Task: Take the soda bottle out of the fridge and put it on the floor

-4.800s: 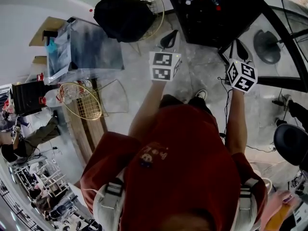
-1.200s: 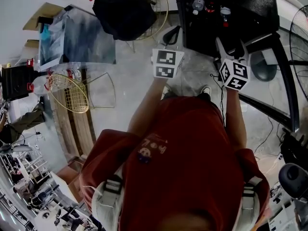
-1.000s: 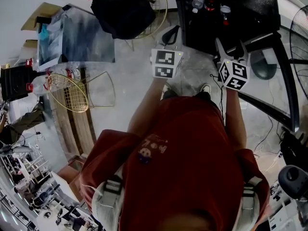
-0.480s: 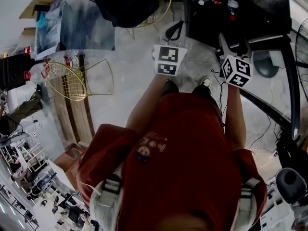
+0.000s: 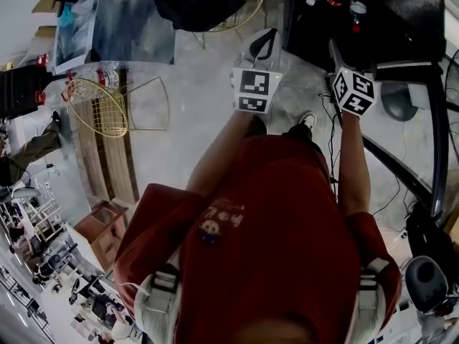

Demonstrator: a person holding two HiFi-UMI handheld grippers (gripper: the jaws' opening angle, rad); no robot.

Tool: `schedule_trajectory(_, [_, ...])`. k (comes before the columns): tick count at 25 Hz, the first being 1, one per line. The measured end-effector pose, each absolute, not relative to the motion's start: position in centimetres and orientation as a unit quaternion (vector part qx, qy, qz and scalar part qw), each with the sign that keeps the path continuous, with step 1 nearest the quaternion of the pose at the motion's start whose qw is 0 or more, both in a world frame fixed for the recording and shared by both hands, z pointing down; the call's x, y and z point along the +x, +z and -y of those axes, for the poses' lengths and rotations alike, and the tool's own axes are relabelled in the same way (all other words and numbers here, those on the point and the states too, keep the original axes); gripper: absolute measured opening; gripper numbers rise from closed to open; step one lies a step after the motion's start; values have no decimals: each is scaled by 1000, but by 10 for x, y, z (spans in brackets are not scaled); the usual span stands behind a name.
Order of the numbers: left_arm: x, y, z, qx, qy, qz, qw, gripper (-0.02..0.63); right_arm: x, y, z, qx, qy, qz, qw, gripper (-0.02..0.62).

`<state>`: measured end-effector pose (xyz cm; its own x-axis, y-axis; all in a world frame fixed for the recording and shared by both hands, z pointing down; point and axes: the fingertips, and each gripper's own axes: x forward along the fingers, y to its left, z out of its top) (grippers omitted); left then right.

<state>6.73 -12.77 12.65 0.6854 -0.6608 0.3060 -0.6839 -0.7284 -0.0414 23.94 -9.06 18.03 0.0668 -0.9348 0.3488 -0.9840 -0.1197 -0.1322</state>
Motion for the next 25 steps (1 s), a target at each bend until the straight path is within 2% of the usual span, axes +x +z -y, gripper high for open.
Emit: schedule_trajectory(25, [67, 189, 135, 893, 186, 400, 82, 0, 240, 257, 170, 702, 187, 682, 84, 339])
